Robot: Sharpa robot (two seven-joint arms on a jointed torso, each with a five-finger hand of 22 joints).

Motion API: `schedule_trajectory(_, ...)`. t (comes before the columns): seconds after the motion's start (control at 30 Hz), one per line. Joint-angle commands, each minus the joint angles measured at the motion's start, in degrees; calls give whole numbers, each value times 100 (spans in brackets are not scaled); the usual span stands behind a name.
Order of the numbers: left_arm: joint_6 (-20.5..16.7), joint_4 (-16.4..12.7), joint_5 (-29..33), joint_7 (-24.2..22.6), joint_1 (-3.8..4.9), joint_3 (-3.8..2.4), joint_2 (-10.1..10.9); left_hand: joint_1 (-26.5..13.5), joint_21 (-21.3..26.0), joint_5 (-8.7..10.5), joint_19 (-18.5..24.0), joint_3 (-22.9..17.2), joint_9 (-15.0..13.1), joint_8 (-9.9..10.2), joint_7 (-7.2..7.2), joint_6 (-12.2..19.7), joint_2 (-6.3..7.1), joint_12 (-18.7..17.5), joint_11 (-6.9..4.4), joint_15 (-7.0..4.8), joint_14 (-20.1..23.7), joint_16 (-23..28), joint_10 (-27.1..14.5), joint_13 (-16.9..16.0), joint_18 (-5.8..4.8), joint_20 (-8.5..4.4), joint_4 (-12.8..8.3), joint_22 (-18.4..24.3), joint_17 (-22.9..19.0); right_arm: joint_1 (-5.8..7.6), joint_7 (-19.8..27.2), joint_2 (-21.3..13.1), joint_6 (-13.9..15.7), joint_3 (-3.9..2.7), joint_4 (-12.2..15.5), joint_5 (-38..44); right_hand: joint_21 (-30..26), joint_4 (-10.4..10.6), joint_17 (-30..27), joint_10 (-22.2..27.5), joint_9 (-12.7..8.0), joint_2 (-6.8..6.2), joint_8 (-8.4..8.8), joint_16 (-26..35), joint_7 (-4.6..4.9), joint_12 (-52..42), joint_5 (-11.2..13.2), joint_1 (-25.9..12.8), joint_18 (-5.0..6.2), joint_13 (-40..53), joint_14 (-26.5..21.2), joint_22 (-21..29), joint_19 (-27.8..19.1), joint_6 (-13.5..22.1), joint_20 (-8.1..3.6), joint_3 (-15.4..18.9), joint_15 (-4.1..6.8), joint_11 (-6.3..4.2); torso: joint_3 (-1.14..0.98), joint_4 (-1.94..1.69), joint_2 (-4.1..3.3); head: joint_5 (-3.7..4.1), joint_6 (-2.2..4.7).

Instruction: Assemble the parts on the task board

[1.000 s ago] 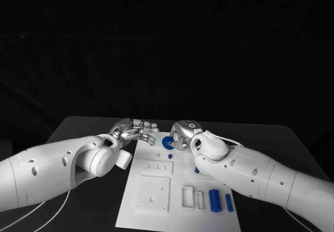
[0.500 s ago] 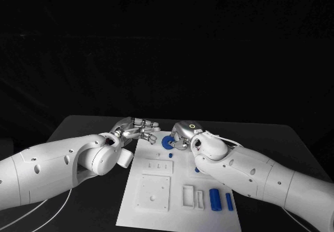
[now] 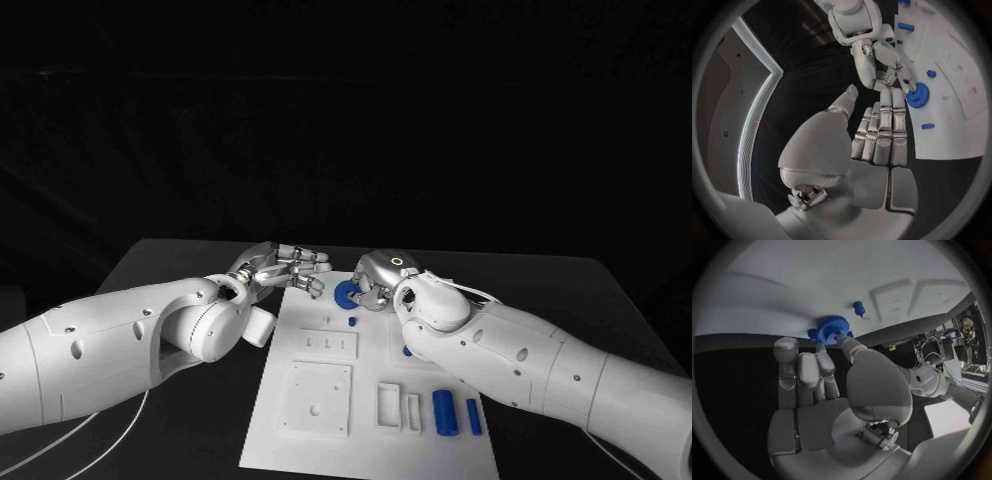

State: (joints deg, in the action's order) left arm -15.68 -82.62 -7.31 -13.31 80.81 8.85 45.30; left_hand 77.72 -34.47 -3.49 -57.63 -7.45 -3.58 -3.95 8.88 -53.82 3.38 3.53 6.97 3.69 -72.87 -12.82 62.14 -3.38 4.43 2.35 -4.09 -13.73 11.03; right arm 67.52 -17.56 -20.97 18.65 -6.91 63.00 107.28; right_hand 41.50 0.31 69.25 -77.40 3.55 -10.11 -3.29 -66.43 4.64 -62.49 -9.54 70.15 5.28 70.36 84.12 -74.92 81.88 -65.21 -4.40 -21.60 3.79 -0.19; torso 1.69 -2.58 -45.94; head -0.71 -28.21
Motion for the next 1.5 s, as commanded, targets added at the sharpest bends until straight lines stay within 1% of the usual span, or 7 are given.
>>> schedule_trajectory(0.03, 83, -5, -11, -27, 4, -4, -14, -4, -19, -36, 39, 5, -3, 11, 14, 53, -22, -5, 7, -32, -2, 3, -43, -6, 92, -3, -6, 20, -7, -28, 16, 27, -108, 26, -16, -8, -31, -15, -5, 8, 7, -15, -27, 39, 6, 22, -36, 5, -105, -6, -14, -509, 14, 26, -32, 37, 39, -13, 2, -6, 0, 1, -1)
schedule_trajectory(0.3, 101, 2, -11, -6, 4, -4, -18, -6, -19, -36, 39, 5, -3, 11, 15, 56, -22, -5, 7, -31, -2, 3, -43, -6, 92, -3, -5, 22, -7, -28, -143, 48, 83, 34, -50, 29, -47, -162, -11, 8, 6, 159, -24, 56, -10, 25, 32, -17, -105, -13, -12, -510, 21, -42, -43, -354, 52, -31, 7, -9, 0, -2, 5)
schedule_trajectory(0.37, 105, 4, -11, -2, 4, -4, -19, -14, -15, -35, 38, 6, -1, 14, 18, 83, -20, -5, 11, -28, 2, 5, -56, -6, 92, -1, 4, 28, -8, -28, -164, 54, 113, 34, -50, 25, -45, -146, -14, 19, 7, 370, -25, 61, -14, 33, 265, -65, -107, -14, -13, -511, 20, -46, -51, -637, 58, -49, 6, -9, -1, -2, 3)
schedule_trajectory(0.43, 107, 7, -11, 1, 4, -3, -21, -14, -15, -35, 38, 6, -1, 14, 18, 83, -20, -5, 11, -28, 2, 5, -56, -6, 92, -1, 4, 28, -8, -28, -183, 61, 144, 34, -47, 22, -45, -286, -14, 25, 9, 446, -26, 63, -18, 29, 339, -257, -109, -9, -11, -510, 19, -58, -57, -971, 63, -48, 7, -7, -1, -5, 3)
schedule_trajectory(0.57, 115, 15, -11, 6, 4, -3, -28, -14, -15, -35, 38, 6, -1, 14, 18, 83, -20, -5, 11, -28, 2, 5, -56, -6, 92, -1, 4, 28, -8, -28, -233, 76, 208, 34, -37, 19, -36, -444, -18, 24, 11, 525, -28, 67, -26, 27, 336, -451, -107, -7, -12, -510, 17, -81, -55, -1127, 61, -54, 6, -5, 0, -8, 4)
schedule_trajectory(1.23, 121, 32, -10, 24, 4, 1, -35, -28, 2, -41, 28, -3, 2, 17, 20, 149, -18, -5, 14, -27, 3, 4, -90, -6, 92, 3, 39, 52, -7, -27, -292, 115, 249, 33, -91, -1, -28, -524, -24, 17, 14, 530, -30, 71, -48, 23, 328, -477, -109, -2, -11, -510, 14, -160, -59, -1130, 69, -72, 3, -3, 1, -4, -8)
schedule_trajectory(1.5, 118, 22, -10, 24, 4, 1, -32, -19, 4, -41, 28, -7, 1, 15, 18, 138, -15, -5, 13, -27, 4, 5, -88, -6, 92, 2, 35, 56, -7, -27, -302, 155, 289, 34, -164, -6, -27, -596, -18, 10, 28, 400, -29, 67, -117, 26, 560, -71, -121, 4, -10, -510, 13, -414, -72, -610, 85, -110, 3, 2, -2, 2, -11)
